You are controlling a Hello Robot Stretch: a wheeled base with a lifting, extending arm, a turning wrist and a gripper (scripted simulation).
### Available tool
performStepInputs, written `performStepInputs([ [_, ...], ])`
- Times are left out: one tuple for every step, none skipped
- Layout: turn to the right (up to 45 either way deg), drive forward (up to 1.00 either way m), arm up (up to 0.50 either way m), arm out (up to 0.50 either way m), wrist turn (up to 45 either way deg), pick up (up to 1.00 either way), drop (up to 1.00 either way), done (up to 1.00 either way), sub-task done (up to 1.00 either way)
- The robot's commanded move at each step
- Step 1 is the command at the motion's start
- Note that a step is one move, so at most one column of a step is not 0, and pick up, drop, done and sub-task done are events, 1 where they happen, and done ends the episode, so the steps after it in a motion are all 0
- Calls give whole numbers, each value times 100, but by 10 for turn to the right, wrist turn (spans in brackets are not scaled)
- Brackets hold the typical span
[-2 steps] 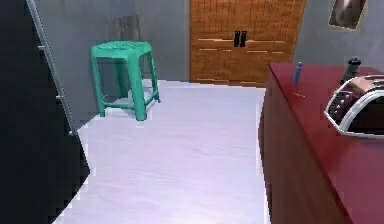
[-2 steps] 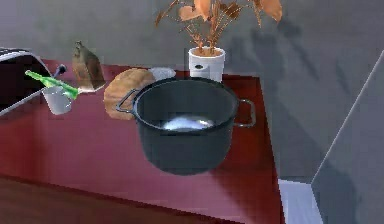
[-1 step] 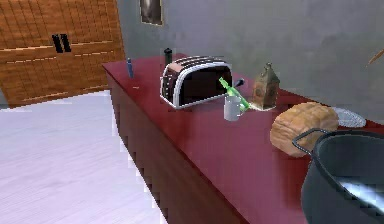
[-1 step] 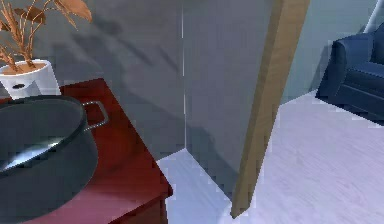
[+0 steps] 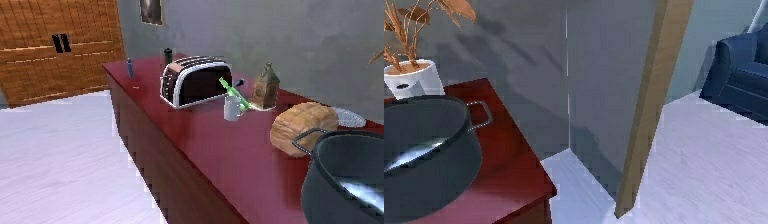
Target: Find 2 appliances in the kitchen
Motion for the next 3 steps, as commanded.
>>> performStepInputs([
  [-450,0,0,0,0,0,0,0,0],
  [-450,0,0,0,0,0,0,0,0],
  [-330,0,0,0,0,0,0,0,0],
])
